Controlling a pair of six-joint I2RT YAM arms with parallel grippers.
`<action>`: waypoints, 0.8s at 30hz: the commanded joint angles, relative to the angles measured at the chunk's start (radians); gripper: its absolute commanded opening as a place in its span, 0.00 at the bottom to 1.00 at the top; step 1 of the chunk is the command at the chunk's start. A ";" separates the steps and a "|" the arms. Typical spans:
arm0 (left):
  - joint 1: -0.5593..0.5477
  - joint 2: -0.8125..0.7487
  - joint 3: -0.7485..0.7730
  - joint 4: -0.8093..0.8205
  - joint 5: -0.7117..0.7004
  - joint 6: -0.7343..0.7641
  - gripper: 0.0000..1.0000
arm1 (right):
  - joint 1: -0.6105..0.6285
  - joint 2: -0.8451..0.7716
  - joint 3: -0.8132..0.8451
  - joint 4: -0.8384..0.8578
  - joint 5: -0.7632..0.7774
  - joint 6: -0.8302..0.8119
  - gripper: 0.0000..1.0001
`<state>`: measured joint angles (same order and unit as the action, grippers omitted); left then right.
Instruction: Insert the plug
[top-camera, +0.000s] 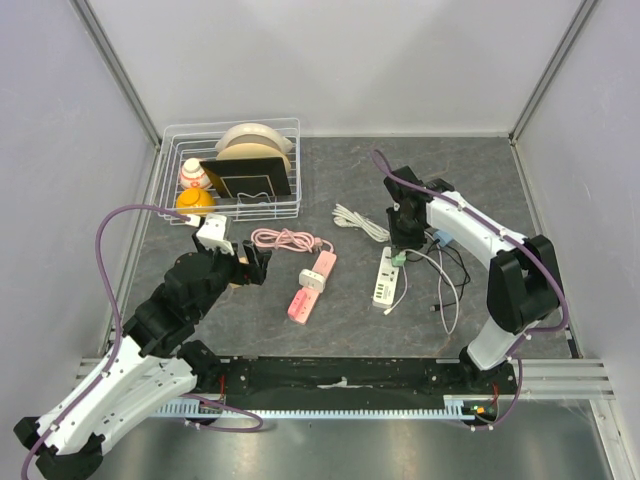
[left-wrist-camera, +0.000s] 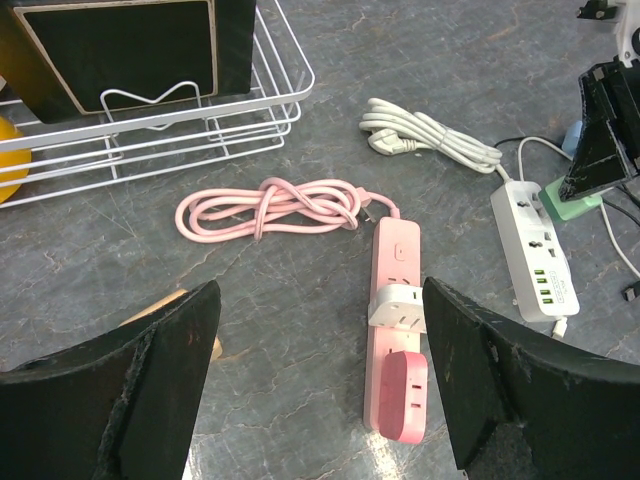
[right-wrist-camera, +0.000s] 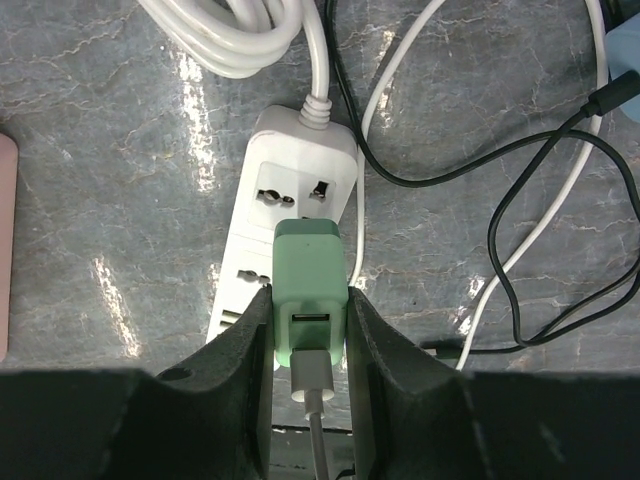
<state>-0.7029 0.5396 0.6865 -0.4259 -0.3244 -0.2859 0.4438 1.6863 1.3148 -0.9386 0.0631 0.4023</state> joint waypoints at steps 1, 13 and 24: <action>-0.001 -0.004 0.002 0.009 -0.024 0.039 0.88 | -0.007 -0.013 -0.028 0.052 0.032 0.062 0.00; -0.001 -0.006 0.002 0.009 -0.018 0.037 0.88 | -0.031 -0.036 -0.061 0.103 0.046 0.122 0.00; -0.001 -0.004 0.001 0.007 -0.011 0.037 0.88 | -0.034 -0.036 -0.072 0.086 0.026 0.136 0.00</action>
<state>-0.7029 0.5396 0.6865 -0.4255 -0.3237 -0.2859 0.4141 1.6653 1.2640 -0.8616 0.0853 0.5167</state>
